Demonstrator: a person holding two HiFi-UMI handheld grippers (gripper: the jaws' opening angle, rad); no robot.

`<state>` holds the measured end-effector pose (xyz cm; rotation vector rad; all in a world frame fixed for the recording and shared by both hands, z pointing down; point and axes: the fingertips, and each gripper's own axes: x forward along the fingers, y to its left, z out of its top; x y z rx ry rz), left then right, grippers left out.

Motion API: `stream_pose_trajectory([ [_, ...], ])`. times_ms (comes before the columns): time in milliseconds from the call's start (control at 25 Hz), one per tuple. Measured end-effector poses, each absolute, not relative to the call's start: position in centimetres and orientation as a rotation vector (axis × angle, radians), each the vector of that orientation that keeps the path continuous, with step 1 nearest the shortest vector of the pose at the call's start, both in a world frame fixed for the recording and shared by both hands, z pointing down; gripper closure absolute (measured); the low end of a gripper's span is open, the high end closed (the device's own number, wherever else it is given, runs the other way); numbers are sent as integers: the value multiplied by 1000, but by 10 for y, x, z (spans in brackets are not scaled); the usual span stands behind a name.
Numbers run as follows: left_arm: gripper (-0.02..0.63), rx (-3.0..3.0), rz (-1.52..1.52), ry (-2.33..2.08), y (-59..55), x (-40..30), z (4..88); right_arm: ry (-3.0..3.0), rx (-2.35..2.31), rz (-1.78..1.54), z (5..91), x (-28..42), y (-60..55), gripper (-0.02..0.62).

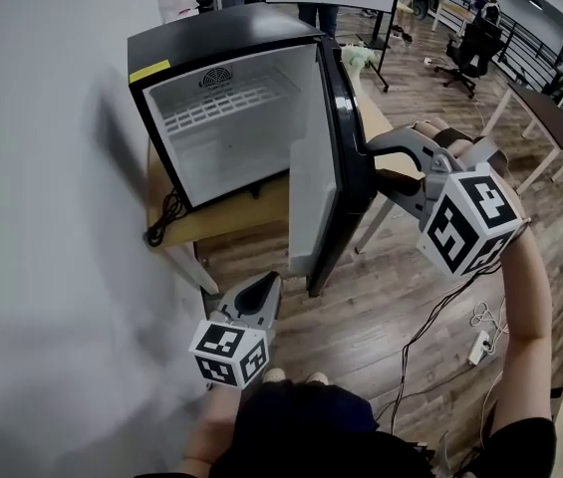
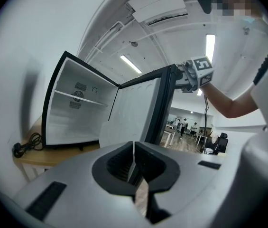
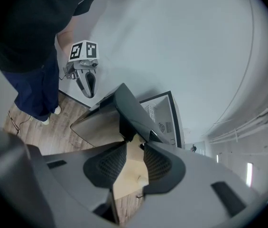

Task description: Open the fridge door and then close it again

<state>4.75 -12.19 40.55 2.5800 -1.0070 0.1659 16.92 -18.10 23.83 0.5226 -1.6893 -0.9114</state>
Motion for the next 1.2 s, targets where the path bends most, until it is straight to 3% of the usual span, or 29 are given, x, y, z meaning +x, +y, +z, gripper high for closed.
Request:
stream_pose_trajectory([
  [360, 595, 2585, 160, -983, -127, 72, 408, -1717, 589, -875, 239, 216, -175, 506],
  [800, 595, 2597, 166, -975, -129, 82, 407, -1843, 732, -855, 237, 224, -177, 502],
  [1000, 594, 2614, 152, -984, -129, 75, 398, -1967, 944, -828, 232, 231, -173, 457],
  [1200, 595, 2614, 138, -995, -128, 70, 395, -2253, 1198, -674, 232, 241, -151, 513],
])
